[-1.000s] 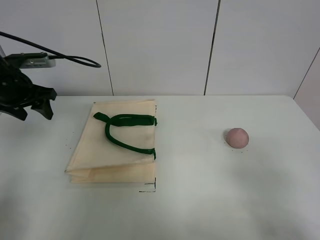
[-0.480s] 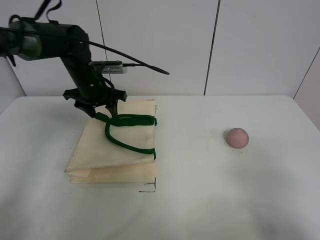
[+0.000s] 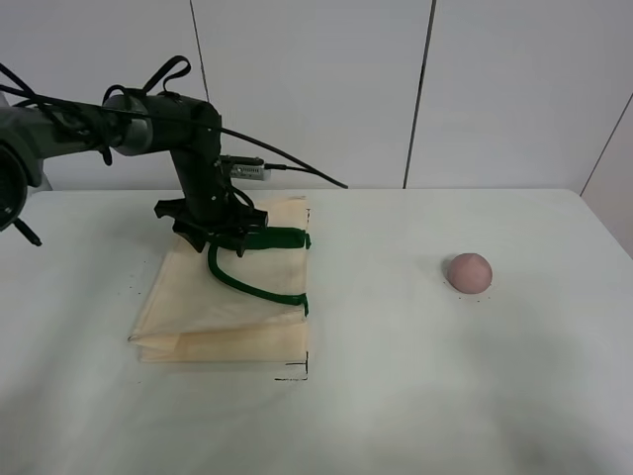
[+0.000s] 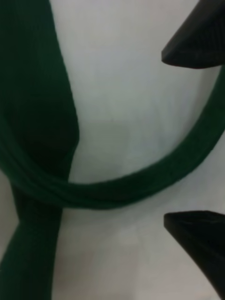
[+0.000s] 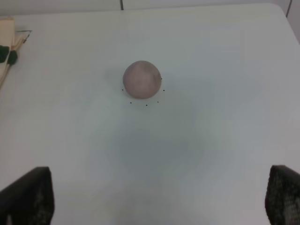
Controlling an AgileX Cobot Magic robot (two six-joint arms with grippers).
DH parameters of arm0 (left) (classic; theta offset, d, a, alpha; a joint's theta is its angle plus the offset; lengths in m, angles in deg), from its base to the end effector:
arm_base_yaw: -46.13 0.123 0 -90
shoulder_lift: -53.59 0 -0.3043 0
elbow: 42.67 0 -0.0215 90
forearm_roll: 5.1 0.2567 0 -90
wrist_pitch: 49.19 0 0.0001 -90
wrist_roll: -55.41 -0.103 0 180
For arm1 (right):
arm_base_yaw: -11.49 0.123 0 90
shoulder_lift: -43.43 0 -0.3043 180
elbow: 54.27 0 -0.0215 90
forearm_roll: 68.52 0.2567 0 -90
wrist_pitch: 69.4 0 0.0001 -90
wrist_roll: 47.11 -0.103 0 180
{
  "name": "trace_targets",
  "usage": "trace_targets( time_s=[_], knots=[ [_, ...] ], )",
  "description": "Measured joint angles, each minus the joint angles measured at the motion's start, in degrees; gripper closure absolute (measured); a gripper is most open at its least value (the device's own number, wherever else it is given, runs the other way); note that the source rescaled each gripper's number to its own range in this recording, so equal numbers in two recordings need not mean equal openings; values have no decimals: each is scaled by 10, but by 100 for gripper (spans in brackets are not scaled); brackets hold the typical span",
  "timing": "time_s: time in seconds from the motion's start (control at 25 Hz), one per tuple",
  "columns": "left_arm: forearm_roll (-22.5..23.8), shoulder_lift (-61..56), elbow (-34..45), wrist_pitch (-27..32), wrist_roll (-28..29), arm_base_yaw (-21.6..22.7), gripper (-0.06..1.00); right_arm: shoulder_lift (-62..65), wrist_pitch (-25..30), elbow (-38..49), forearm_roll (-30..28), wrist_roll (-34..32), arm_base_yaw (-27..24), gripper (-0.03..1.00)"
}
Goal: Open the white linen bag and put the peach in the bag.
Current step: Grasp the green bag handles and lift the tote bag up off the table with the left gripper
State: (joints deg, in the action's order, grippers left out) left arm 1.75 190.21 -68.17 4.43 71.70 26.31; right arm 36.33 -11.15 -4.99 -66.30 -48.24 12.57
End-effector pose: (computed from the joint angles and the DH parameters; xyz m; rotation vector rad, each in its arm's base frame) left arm 0.4696 -0.1587 0.1607 0.1708 2.8509 0.0252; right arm -0.0066 0.0033 0.2777 0.0001 2.0008 0.0708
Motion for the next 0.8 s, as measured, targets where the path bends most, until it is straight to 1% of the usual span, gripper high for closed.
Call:
trace_targets(
  time_s=[0.16, 0.8],
  knots=[
    [1, 4, -1, -1, 2, 8, -3, 0, 0, 0, 0, 0, 0, -3],
    [2, 55, -1, -31, 2, 11, -3, 0, 0, 0, 0, 0, 0, -3]
  ],
)
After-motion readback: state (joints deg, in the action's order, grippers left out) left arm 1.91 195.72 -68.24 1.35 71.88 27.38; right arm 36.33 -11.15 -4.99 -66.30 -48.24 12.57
